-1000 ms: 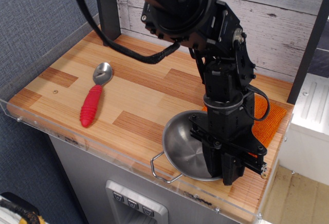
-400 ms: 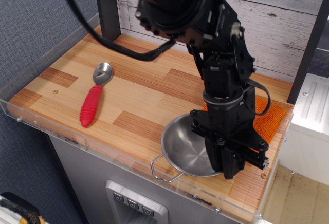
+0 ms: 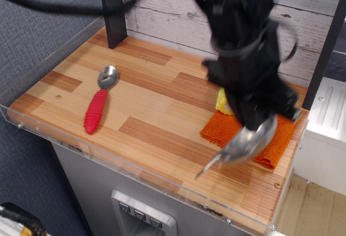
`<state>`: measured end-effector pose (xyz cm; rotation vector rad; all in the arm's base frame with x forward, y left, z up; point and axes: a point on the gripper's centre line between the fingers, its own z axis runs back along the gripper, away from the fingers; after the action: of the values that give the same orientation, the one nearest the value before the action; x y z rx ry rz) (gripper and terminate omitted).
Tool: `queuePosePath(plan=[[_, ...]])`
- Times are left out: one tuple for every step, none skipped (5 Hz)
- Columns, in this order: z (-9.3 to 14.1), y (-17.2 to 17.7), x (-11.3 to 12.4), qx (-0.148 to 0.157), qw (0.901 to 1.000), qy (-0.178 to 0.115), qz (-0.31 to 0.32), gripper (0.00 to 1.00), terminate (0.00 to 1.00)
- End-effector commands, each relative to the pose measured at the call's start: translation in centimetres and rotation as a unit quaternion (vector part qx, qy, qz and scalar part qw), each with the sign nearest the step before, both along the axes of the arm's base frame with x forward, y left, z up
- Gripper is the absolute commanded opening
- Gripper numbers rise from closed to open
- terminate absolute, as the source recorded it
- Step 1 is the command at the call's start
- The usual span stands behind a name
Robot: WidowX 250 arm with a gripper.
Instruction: Move the silver pan towards the metal of the red spoon.
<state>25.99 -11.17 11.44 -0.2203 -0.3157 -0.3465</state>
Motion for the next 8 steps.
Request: queuePosePath(plan=[[7.0, 1.0, -0.7, -0.006, 0.9940, -0.105, 0.030, 0.00, 0.00], [8.6, 2.4, -0.6, -0.002, 0.9906, -0.123, 0.059, 0.00, 0.00], [9.4, 4.9, -0.9, 0.013, 0.9860, -0.130, 0.103, 0.00, 0.00], [8.7, 8.0, -1.0, 0.017, 0.9823, -0.117, 0.145, 0.00, 0.00], [7.1, 10.6, -0.7, 0.026, 0.9799, -0.095, 0.173, 0.00, 0.00], [6.4, 12.1, 0.0, 0.030, 0.9771, -0.086, 0.192, 0.00, 0.00], [5.6, 13.1, 0.8, 0.026, 0.9757, -0.078, 0.203, 0.00, 0.00], [4.6, 14.4, 2.1, 0.024, 0.9735, -0.068, 0.217, 0.00, 0.00]])
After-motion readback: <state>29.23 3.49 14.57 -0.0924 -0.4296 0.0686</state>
